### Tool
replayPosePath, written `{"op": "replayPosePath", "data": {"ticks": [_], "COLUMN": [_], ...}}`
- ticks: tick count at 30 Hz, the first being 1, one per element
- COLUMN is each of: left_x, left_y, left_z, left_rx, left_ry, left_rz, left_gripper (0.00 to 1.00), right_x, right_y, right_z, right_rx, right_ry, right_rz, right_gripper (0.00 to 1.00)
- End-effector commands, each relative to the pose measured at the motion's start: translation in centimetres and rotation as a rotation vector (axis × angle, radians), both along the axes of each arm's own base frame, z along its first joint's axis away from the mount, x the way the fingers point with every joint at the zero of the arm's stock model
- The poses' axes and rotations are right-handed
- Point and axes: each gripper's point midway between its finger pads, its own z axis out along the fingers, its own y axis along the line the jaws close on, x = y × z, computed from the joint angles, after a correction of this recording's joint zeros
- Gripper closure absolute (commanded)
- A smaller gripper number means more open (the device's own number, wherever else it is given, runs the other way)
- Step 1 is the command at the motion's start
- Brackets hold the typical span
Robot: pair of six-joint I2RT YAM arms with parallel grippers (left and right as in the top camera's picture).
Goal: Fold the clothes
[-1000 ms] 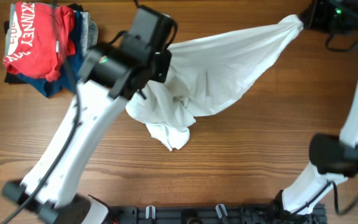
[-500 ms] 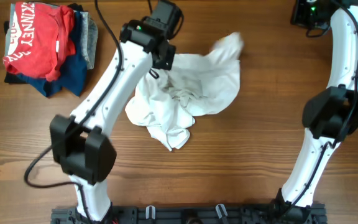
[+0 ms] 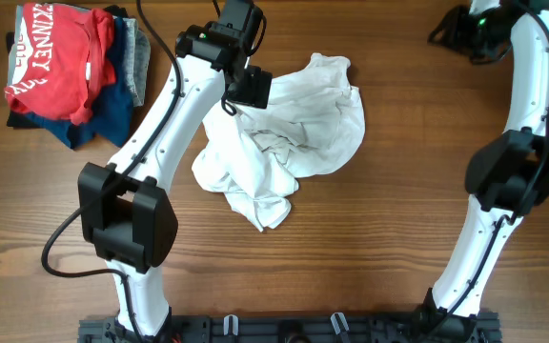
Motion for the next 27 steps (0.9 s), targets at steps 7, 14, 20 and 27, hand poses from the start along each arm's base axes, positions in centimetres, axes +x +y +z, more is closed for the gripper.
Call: {"op": "replayPosePath", "data": {"ticks": [7,14,20,27], "left_x": [-3.5,-2.5,-0.9,-0.2], "left_y": [-0.6,2.8,6.4,10.2], "left_z": [6.0,5.4,5.7,5.7], "left_rx": [-0.233,-0.201,-0.21,-0.209], "left_ry": [0.017,0.018,-0.017,-0.025], "left_rz": [0.068,0.156,0.24,0.327], "left_gripper": [0.0,0.0,0.0,0.0], "right_x": [-6.1,-9.8,-11.8,-11.7], "right_y": [12.6,17.6,18.9,19.1], "right_z": [-1.2,-6.3,-11.1,-13.4], "right_rx": [0.072,-0.083,-0.144,-0.143], "right_ry": [0.232,0.402,0.482,0.474], "right_rz": [0.282,0.339,0.327,0.288], "right_gripper": [0.51,0.5,0.53,0.56]}}
